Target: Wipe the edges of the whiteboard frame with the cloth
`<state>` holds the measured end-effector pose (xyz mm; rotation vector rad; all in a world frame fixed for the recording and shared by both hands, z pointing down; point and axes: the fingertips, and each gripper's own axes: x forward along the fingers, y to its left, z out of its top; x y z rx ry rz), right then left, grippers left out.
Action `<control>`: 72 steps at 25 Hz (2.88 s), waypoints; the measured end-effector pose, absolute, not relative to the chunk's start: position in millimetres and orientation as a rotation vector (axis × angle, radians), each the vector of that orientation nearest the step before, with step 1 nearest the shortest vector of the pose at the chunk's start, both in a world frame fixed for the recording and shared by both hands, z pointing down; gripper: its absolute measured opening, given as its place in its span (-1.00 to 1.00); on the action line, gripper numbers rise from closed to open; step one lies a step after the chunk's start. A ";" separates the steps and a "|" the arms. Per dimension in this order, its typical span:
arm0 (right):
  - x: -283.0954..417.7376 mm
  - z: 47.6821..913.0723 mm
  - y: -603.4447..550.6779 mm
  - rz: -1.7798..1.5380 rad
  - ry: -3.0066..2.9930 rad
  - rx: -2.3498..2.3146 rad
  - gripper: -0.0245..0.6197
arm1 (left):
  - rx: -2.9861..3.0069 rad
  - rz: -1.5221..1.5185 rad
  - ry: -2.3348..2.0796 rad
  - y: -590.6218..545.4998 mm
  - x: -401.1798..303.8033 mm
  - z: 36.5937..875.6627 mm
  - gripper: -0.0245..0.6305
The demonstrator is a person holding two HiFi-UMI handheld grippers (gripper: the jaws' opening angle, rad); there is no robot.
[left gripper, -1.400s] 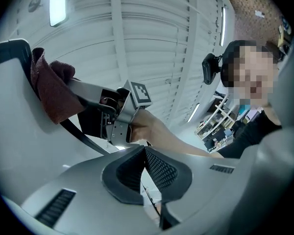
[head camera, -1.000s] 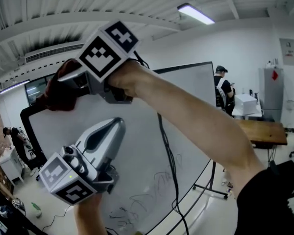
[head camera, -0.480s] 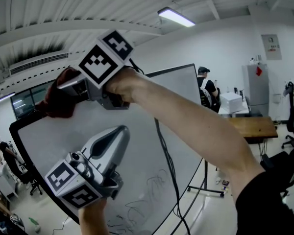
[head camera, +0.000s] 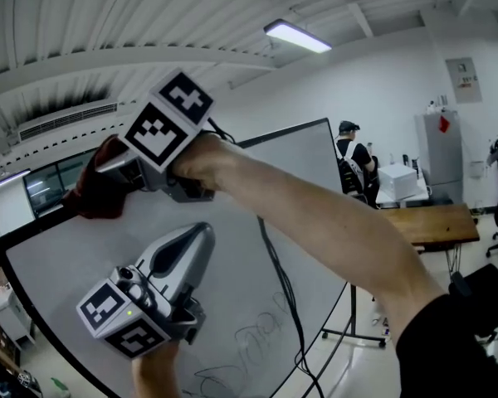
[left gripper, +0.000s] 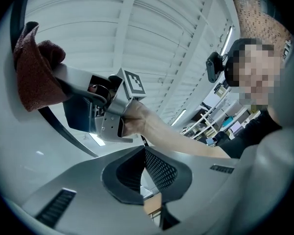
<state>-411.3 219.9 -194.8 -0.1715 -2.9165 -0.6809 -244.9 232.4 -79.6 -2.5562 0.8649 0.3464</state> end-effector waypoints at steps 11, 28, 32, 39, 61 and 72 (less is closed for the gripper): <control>-389.0 -194.3 170.4 -0.709 -2.892 -0.237 -0.50 | -2.505 0.327 0.971 171.4 -215.6 -85.5 -0.95; -334.7 -189.8 96.1 -0.653 -2.920 -0.261 -0.50 | -2.528 0.321 1.036 105.7 -159.2 -74.3 -0.95; -329.8 -192.9 86.6 -0.636 -2.925 -0.254 -0.50 | -2.547 0.329 0.996 97.5 -152.0 -78.0 -0.95; -305.5 -190.8 60.1 -0.610 -2.917 -0.211 -0.50 | -2.599 0.319 0.868 80.6 -122.6 -76.1 -0.95; -288.8 -193.3 1.4 -0.511 -2.921 -0.106 -0.50 | -2.685 0.417 0.607 37.9 -117.6 -76.0 -0.95; -278.5 -186.3 -34.9 -0.523 -2.933 -0.134 -0.50 | -2.671 0.365 0.638 -5.0 -117.5 -60.0 -0.95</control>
